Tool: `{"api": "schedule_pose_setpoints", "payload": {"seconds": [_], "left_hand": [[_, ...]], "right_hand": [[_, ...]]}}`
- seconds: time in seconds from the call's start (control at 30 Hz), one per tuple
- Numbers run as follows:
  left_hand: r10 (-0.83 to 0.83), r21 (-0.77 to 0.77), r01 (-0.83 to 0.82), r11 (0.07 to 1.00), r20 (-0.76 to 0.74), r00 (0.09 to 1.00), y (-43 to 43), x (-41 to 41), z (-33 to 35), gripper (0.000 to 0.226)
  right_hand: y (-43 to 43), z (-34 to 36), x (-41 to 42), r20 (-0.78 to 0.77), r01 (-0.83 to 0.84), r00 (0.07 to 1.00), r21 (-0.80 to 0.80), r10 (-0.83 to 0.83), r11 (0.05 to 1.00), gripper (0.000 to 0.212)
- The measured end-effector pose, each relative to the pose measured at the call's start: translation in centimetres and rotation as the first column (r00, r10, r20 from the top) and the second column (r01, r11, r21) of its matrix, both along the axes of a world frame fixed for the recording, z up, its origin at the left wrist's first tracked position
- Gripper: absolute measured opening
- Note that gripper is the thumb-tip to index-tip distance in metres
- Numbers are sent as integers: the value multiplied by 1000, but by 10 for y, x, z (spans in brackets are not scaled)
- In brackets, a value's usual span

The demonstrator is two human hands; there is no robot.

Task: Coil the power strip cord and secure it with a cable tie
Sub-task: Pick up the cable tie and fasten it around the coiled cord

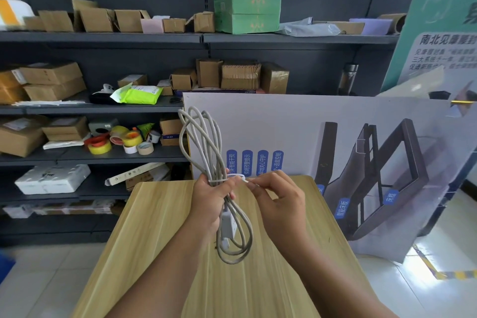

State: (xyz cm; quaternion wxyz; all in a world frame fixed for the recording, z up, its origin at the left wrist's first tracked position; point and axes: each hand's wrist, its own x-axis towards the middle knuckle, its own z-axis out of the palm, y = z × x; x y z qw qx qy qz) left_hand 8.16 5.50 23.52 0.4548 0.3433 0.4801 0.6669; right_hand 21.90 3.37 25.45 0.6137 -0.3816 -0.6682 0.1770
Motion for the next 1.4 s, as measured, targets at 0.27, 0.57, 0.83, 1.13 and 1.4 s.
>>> {"api": "schedule_pose_setpoints", "payload": {"seconds": [0.27,0.57,0.83,1.13,1.4], "left_hand": [[-8,37,7,999,13,1000,10,-8,0,32],[-56,42,59,997,-76,996,4,2,8,25],[-212,51,211,976,20,977,1,7,11,56],[-284,-6,284,959,-17,959,2,2,7,47],[-331,-25,331,943,-35,943,1,2,8,50]], "right_hand": [[-9,9,6,-60,-50,997,94,56,994,7],[11,4,6,-57,-79,996,-218,68,973,14],[28,-3,3,-236,-157,970,-433,56,887,10],[37,-5,6,-353,-331,922,-509,158,794,17],[44,-6,13,-311,-332,932,-530,185,780,14]]}}
